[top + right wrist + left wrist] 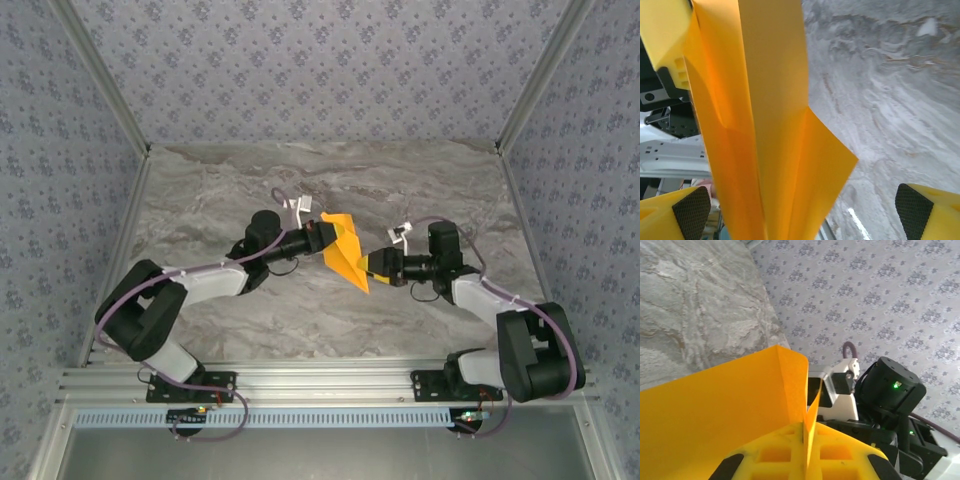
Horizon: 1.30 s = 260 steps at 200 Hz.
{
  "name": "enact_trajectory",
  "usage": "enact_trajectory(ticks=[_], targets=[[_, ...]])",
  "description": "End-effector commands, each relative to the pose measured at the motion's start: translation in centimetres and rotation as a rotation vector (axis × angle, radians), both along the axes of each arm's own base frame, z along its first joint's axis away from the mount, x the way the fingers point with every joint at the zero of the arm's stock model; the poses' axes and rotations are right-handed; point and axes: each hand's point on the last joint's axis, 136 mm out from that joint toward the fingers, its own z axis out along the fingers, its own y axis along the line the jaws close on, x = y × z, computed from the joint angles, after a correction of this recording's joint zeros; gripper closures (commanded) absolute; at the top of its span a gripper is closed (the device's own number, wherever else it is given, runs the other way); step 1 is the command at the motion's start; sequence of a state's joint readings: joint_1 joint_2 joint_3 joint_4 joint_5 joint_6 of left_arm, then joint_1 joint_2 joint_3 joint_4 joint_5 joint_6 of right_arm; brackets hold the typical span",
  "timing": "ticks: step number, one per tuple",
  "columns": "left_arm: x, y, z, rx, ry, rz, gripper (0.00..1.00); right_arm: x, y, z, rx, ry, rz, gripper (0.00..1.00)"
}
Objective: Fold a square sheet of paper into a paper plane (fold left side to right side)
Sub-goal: Turn over the paper at the center of the table.
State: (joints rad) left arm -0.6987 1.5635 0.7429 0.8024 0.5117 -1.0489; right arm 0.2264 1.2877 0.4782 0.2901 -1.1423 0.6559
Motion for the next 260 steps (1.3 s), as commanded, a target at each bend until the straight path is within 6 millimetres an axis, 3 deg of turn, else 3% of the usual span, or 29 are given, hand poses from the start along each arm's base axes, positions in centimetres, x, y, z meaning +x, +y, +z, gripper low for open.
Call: enact_trajectory(ticks=[1, 29, 90, 130, 153, 178, 196, 234, 260], targets=[[-1.0, -0.7, 3.0, -0.035, -0.053, -0.049, 1.0, -0.6, 1.2, 1.9, 0.059, -0.029, 0.05, 0.0], [-1.4, -1.0, 3.6, -0.045, -0.06, -0.062, 1.0, -0.6, 2.2, 3.2, 0.078, -0.048, 0.062, 0.09], [-1.4, -0.9, 3.3, -0.042, -0.05, -0.06, 1.0, -0.8, 2.4, 4.3, 0.067, -0.07, 0.058, 0.58], [-1.4, -0.9, 2.4, -0.007, -0.037, -0.064, 1.0, -1.2, 2.0, 4.0, 0.008, -0.079, 0.046, 0.74], [-1.4, -0.6, 2.0, 0.01, -0.032, -0.055, 0.86, -1.4, 1.7, 3.3, -0.039, -0.08, 0.045, 0.79], [-1.2, 0.4, 1.8, 0.052, -0.036, -0.023, 0.55, -1.3, 1.2, 2.4, -0.111, -0.073, 0.034, 0.84], [-1.1, 1.8, 1.5, 0.107, -0.046, 0.019, 0.43, -1.4, 0.7, 1.6, -0.199, -0.078, 0.029, 0.87], [-1.5, 6.7, 0.5, 0.354, -0.081, 0.165, 0.31, -0.6, -1.9, 0.3, -0.509, -0.128, -0.027, 0.89], [-2.2, 11.1, 0.3, 0.524, -0.11, 0.295, 0.29, 0.6, -4.6, 0.3, -0.888, -0.24, -0.081, 0.89]])
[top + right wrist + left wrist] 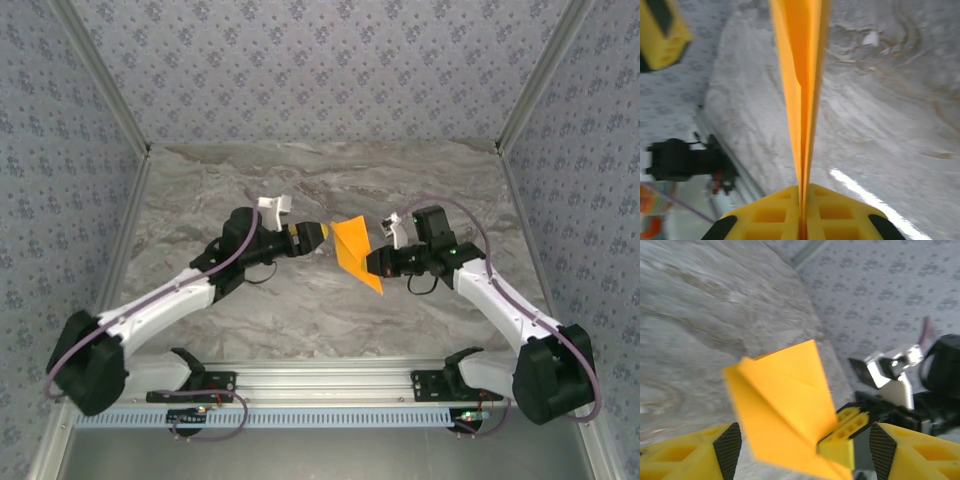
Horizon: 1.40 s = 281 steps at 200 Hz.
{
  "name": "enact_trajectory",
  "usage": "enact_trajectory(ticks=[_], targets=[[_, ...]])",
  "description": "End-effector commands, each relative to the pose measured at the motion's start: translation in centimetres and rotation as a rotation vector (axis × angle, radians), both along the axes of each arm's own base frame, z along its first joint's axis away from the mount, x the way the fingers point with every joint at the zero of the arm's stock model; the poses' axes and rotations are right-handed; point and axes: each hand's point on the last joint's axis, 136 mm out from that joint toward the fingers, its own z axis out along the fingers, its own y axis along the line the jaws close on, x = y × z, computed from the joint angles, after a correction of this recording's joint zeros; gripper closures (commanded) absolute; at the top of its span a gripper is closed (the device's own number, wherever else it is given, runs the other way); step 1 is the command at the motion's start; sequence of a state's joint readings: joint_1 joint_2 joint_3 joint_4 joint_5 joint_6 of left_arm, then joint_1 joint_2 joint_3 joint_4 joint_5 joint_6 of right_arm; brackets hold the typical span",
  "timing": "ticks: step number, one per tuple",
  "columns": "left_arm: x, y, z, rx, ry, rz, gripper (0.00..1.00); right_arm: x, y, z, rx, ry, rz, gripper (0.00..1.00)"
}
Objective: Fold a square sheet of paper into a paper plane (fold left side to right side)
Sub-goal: Turn over the paper at the center of the table.
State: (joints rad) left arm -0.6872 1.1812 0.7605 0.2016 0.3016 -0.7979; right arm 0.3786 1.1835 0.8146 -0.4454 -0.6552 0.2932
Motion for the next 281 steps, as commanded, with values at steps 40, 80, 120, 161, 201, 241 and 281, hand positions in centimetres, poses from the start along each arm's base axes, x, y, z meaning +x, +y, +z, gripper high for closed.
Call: enact_trajectory(ticks=[40, 80, 120, 161, 201, 241, 281], targets=[[-2.2, 9.9, -1.9, 0.356, -0.046, 0.265, 0.27, 2.2, -6.9, 0.1, -0.977, -0.23, -0.062, 0.89], [-3.3, 12.8, -2.0, 0.396, -0.033, 0.352, 0.26, 5.1, -5.7, 1.1, -1.4, -0.382, -0.009, 0.89], [-3.7, 13.5, -2.0, 0.382, -0.031, 0.378, 0.25, 6.9, -3.2, -1.7, -1.757, -0.456, 0.137, 0.89], [-3.8, 13.6, -2.4, 0.389, -0.018, 0.376, 0.24, 6.8, -0.5, -7.3, -1.784, -0.422, 0.253, 0.88], [-3.8, 13.7, -2.7, 0.396, -0.017, 0.377, 0.24, 6.1, 0.0, -10.3, -1.85, -0.393, 0.33, 0.87], [-3.6, 13.4, -3.0, 0.392, -0.011, 0.373, 0.22, 4.4, 1.0, -11.3, -1.821, -0.39, 0.405, 0.7], [-3.5, 12.3, -3.4, 0.367, 0.01, 0.331, 0.2, 2.0, 2.2, -10.4, -1.647, -0.347, 0.412, 0.39]])
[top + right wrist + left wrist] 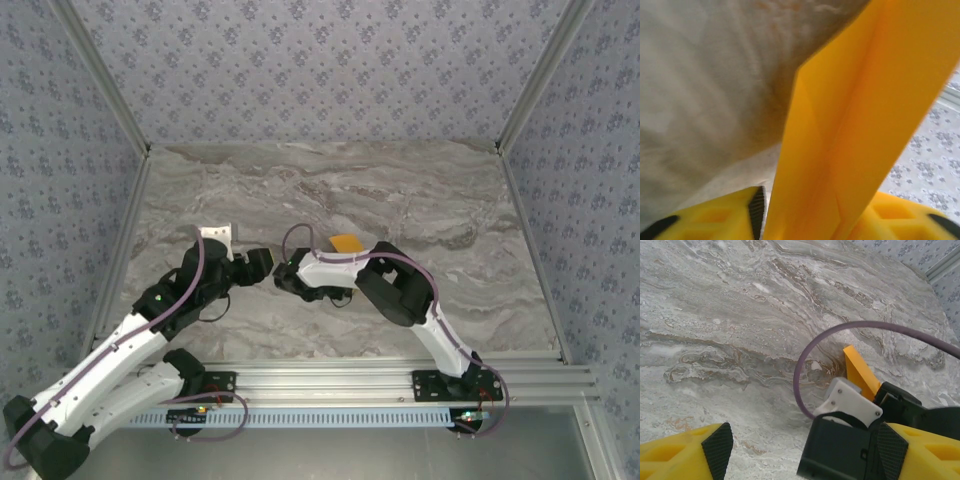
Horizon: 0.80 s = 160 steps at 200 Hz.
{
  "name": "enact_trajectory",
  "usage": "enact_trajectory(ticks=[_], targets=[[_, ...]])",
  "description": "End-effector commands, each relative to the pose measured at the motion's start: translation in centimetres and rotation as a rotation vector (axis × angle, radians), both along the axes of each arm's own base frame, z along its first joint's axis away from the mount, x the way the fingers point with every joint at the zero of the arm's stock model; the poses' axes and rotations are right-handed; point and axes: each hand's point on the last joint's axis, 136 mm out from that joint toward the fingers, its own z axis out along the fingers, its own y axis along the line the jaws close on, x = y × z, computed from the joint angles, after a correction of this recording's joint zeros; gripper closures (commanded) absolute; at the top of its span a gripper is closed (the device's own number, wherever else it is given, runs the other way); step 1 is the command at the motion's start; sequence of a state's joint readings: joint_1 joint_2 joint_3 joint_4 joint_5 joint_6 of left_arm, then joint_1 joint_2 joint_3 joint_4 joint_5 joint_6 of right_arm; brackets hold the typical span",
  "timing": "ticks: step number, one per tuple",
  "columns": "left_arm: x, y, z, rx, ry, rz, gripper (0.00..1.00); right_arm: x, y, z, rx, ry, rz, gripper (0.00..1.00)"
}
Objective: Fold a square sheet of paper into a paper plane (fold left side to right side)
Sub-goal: Turn over the paper at the center of the table.
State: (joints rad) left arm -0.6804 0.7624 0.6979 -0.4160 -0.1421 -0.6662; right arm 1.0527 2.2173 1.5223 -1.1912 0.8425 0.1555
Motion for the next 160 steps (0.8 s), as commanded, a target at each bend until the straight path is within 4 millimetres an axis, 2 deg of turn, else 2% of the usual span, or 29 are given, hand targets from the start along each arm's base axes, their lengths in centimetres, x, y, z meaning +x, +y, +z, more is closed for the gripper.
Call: enact_trajectory(ticks=[1, 45, 78, 99, 115, 139, 144, 160], targets=[[0.2, -0.8, -0.2, -0.03, 0.013, -0.021, 0.2, -1.6, 0.6, 1.8, 0.124, 0.039, -0.025, 0.39], [0.7, -2.2, -0.8, -0.074, 0.043, -0.058, 0.18, -4.5, 1.5, 4.6, 0.398, 0.136, -0.044, 0.01], [0.9, -3.8, -1.3, -0.104, 0.078, -0.11, 0.19, -6.9, 1.8, 7.2, 0.611, 0.212, -0.025, 0.0], [1.1, -5.8, -1.9, -0.154, 0.114, -0.168, 0.2, -7.3, 1.3, 9.0, 0.718, 0.233, -0.028, 0.0], [1.2, -7.7, -2.9, -0.207, 0.147, -0.213, 0.2, -6.7, 0.6, 9.9, 0.821, 0.229, -0.067, 0.0], [1.7, -11.2, -4.7, -0.278, 0.195, -0.274, 0.21, -4.4, -1.6, 10.8, 1.009, 0.2, -0.236, 0.0], [1.8, -11.9, -5.0, -0.286, 0.205, -0.286, 0.22, -4.4, -2.7, 10.0, 1.025, 0.205, -0.288, 0.0], [2.4, -14.1, -6.0, -0.301, 0.231, -0.32, 0.22, -3.3, -4.3, 9.9, 1.143, 0.18, -0.386, 0.0]])
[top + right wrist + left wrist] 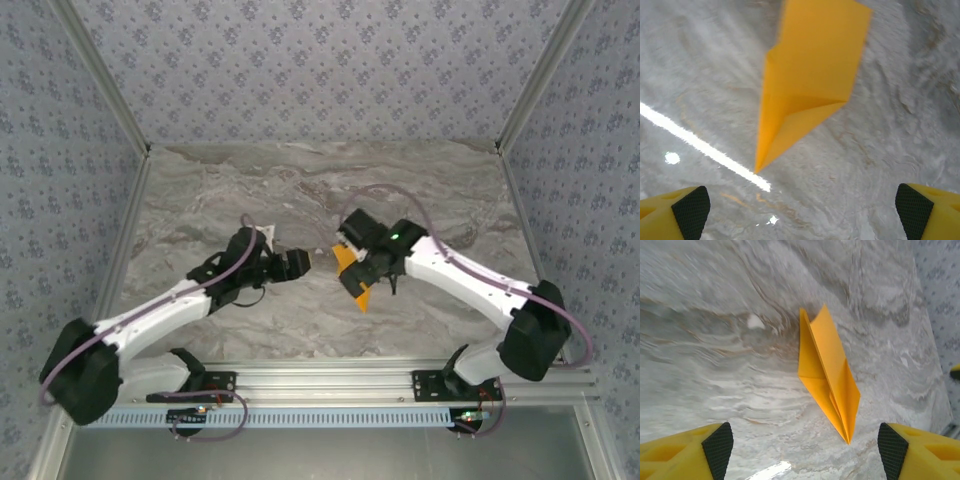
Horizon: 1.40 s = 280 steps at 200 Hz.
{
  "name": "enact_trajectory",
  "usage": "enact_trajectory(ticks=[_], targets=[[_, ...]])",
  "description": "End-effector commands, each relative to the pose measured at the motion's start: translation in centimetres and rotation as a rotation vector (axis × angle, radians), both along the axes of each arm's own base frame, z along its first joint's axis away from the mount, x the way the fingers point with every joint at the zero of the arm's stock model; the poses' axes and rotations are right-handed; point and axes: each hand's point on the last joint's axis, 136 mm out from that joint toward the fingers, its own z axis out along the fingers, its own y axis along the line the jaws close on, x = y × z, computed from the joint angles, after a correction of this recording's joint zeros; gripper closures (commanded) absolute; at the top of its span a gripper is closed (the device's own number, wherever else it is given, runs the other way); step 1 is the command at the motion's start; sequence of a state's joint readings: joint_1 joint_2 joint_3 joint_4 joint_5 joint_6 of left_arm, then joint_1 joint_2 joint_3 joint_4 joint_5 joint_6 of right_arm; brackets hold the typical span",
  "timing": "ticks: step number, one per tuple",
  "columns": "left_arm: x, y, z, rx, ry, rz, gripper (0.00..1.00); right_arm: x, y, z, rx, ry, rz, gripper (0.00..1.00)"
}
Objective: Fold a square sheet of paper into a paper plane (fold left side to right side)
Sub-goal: Turn over the paper at the center of the table, then pick up the paper from the center of the table.
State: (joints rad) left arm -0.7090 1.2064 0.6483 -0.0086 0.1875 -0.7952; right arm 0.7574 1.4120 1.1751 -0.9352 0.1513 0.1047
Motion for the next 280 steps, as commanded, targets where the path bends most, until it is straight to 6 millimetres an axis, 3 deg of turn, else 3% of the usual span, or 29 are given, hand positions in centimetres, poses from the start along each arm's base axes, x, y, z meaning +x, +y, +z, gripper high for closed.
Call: enact_trajectory(ticks=[1, 44, 93, 132, 170, 203, 237, 280], targets=[[0.9, -4.4, 1.4, -0.143, -0.013, -0.078, 0.23, 0.3, -1.1, -0.5, 0.19, 0.071, -0.121, 0.0], [3.5, -9.3, -1.5, -0.174, 0.056, -0.124, 0.27, 0.8, -3.5, -1.6, 0.392, 0.116, -0.245, 0.0], [5.2, -12.2, -5.1, -0.183, 0.127, -0.15, 0.36, 0.2, -4.6, -3.0, 0.436, 0.143, -0.286, 0.0], [5.6, -13.3, -6.6, -0.193, 0.152, -0.172, 0.53, 0.1, -4.5, -3.1, 0.499, 0.159, -0.294, 0.0], [6.1, -13.0, -7.8, -0.175, 0.156, -0.169, 0.77, 0.1, -4.3, -3.0, 0.519, 0.167, -0.301, 0.0], [6.6, -11.7, -7.7, -0.195, 0.139, -0.156, 0.99, -0.1, -4.2, -2.7, 0.54, 0.167, -0.3, 0.0], [6.2, -10.4, -6.4, -0.217, 0.111, -0.168, 1.0, 0.0, -3.2, -2.1, 0.627, 0.187, -0.266, 0.0], [4.9, -8.6, -5.0, -0.255, 0.082, -0.208, 1.0, 1.0, -0.5, 0.3, 0.799, 0.171, -0.136, 0.0]])
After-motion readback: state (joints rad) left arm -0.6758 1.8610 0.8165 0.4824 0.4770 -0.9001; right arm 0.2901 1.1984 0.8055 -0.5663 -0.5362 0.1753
